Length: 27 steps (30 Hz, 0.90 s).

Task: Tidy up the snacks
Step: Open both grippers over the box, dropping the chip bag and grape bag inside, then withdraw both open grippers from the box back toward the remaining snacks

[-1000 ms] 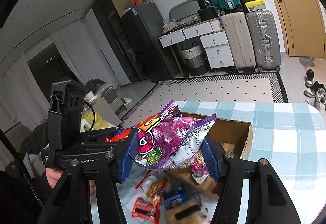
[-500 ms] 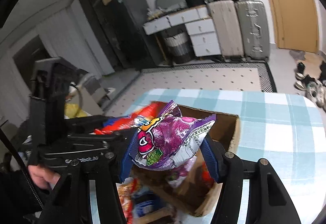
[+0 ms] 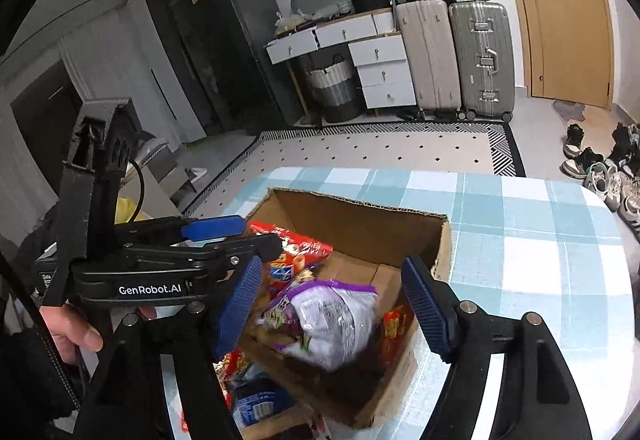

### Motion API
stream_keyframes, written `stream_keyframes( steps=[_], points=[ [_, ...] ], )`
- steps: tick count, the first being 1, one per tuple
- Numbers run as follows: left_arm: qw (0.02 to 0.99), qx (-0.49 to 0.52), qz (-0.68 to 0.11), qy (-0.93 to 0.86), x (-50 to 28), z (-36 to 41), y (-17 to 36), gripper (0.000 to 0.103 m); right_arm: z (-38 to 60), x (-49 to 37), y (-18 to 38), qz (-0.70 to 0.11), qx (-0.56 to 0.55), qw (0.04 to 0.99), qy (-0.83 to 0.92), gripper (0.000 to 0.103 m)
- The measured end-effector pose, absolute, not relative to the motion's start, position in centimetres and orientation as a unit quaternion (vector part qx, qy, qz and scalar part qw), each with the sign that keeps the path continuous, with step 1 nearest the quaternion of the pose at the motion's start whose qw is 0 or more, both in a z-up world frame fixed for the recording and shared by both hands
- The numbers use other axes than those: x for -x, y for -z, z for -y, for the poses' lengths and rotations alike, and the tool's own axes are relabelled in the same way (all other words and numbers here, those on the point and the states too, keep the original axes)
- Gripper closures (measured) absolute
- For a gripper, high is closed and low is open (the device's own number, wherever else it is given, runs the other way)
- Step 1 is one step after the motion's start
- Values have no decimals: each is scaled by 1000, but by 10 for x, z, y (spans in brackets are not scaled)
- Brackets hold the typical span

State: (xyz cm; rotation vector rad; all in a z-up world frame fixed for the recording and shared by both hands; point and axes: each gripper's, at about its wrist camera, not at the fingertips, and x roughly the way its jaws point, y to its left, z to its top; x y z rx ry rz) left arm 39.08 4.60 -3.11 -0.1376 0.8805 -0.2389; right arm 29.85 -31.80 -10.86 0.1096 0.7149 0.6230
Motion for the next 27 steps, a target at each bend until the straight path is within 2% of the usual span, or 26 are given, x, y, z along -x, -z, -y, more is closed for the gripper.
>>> stream_keyframes(
  steps=[7,9,12,16,18,27],
  points=[
    [903,68,-412,101,-354,-53,13,33,329,-270,85,-322,-58,896,-301,29],
    [905,66,-408,98,-341,-53,7,32,332,-260,77,-313,-59,899,-300,25],
    [910,61,-401,88,-323,-54,-1,22,333,-243,66,-302,-59,902,-302,21],
    [918,50,-385,81,-296,-53,-14,22,335,-219,53,-286,-59,906,-306,20],
    [921,48,-379,77,-284,-53,-20,20,335,-206,48,-278,-56,909,-305,14],
    [933,31,-353,65,-234,-48,-40,15,337,-156,38,-258,-46,914,-310,7]
  ],
)
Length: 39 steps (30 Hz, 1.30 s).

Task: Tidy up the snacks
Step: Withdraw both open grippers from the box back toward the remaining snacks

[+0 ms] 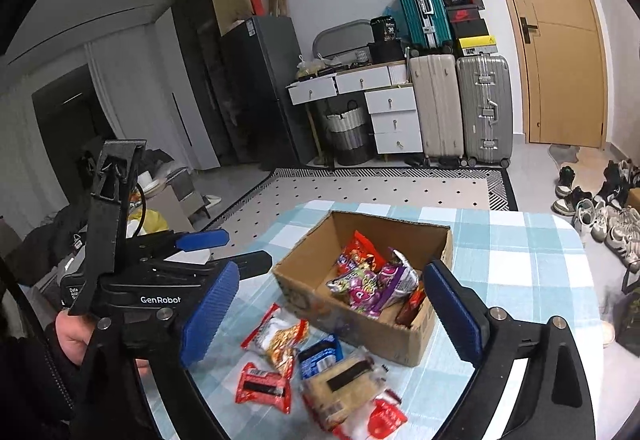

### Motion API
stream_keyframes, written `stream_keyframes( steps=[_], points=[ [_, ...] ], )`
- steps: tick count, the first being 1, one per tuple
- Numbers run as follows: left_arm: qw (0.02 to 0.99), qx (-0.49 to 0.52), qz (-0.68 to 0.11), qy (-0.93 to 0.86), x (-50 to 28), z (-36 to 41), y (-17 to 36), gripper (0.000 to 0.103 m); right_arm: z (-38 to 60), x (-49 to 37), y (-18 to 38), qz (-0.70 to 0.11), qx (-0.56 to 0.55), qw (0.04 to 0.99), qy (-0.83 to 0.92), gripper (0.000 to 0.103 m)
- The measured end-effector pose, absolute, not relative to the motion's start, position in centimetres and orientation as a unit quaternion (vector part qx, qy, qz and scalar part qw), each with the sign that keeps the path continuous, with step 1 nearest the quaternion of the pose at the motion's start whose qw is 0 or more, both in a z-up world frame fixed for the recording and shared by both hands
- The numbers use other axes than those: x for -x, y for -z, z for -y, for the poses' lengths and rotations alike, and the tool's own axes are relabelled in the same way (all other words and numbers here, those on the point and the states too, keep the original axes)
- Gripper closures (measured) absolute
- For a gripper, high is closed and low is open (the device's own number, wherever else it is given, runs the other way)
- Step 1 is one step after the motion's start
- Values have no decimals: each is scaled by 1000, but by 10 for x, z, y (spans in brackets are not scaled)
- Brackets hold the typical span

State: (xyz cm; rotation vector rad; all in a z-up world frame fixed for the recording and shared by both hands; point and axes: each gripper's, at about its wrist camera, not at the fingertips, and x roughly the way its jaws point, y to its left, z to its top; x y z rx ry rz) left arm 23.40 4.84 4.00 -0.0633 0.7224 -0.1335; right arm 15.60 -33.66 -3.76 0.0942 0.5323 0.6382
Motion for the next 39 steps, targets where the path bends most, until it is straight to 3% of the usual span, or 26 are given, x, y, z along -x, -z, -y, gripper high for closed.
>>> stream_keyframes(
  steps=[5,22,39],
  points=[
    [939,45,-337,57,-204,-54,-49,1,340,-132,38,-251,-49,916,-309,6],
    [946,41,-320,36,-134,-54,-30,1,348,-94,63,-269,-57,914,-299,3],
    [921,85,-379,5,-144,-89,40,1,338,-114,125,-329,-76,893,-298,3]
  ],
)
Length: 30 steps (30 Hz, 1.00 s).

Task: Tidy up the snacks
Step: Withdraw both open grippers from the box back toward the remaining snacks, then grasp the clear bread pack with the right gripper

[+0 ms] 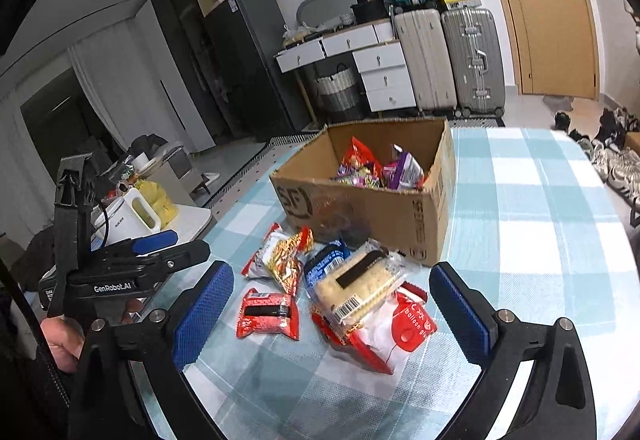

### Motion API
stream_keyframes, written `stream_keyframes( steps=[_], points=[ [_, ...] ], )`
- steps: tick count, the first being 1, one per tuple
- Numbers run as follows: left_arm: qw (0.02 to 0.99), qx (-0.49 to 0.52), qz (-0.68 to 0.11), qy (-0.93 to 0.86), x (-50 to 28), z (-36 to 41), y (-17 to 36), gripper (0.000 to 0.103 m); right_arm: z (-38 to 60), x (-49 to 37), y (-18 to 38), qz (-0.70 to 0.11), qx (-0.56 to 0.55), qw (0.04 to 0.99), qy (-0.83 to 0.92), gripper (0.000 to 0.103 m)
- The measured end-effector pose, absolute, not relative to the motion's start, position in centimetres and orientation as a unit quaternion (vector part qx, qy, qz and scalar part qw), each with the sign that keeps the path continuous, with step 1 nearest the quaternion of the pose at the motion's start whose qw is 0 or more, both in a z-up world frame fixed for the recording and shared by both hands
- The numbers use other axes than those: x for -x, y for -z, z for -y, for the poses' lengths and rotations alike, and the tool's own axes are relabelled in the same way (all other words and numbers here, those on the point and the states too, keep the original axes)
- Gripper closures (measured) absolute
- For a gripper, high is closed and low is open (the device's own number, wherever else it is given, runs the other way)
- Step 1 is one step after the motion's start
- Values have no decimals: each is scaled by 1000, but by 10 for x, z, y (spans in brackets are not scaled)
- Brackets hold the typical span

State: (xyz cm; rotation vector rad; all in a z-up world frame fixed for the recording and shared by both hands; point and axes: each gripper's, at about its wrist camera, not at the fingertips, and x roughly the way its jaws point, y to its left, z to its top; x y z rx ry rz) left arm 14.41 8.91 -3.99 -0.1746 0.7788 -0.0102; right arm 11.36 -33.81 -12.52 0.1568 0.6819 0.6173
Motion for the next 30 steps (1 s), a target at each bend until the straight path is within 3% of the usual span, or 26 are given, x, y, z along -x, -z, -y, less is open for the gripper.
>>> stream_keyframes(
  steps=[23,25,27,30],
  points=[
    [907,101,-407,23,-161,-97,79,1,310,-186,198,-406,-49,861,-304,3],
    [905,104,-412,21,-164,-100,82,1,305,-190,203,-409,-40,858,-308,7],
    [902,107,-417,20,-165,-102,86,1,301,-195,208,-416,-37,853,-315,24],
    [900,109,-421,17,-167,-105,89,1,298,-199,214,-416,-37,850,-321,29]
  ],
)
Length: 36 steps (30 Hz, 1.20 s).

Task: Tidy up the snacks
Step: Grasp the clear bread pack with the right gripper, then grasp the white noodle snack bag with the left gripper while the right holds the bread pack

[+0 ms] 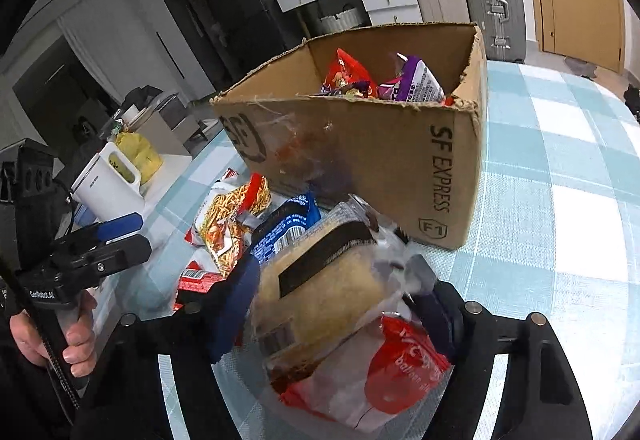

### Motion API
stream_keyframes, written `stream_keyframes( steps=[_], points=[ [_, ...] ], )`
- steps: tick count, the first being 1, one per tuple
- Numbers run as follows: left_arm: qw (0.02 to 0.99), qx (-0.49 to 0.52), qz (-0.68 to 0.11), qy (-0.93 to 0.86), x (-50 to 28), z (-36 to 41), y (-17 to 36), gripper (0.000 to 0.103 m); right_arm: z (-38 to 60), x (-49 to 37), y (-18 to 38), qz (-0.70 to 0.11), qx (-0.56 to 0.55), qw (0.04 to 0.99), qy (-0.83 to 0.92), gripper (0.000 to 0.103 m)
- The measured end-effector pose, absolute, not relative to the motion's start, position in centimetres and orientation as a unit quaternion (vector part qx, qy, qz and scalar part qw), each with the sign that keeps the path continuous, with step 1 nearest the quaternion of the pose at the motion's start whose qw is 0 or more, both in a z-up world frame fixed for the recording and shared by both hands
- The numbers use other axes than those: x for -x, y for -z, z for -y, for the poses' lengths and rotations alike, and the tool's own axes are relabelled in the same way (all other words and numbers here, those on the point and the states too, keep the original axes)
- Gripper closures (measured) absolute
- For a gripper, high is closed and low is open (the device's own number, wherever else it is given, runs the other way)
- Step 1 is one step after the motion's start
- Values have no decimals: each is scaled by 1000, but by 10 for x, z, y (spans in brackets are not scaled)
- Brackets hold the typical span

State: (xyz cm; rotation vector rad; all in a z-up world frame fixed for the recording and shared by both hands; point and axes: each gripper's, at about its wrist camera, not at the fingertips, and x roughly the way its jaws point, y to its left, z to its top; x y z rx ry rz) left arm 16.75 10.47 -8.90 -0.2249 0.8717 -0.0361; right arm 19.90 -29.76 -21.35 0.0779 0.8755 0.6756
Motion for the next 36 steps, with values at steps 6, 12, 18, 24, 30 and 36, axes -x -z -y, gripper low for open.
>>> stream_keyframes(
  steps=[6,12,18,24,30,36],
  points=[
    [897,115,-427,18,-170,-107,92,1,301,-199,212,-405,-50,852,-327,48],
    [897,114,-427,18,-170,-107,93,1,307,-190,205,-390,-51,856,-335,67],
    [894,118,-431,21,-167,-105,93,1,308,-175,197,-374,-47,859,-346,80],
    [894,119,-431,21,-163,-105,92,1,308,-166,193,-372,-61,854,-359,86],
    [891,122,-436,23,-163,-107,92,1,320,-163,195,-373,-115,844,-368,89],
    [888,122,-442,25,-173,-106,93,1,338,-159,197,-373,-172,831,-374,90]
  ],
)
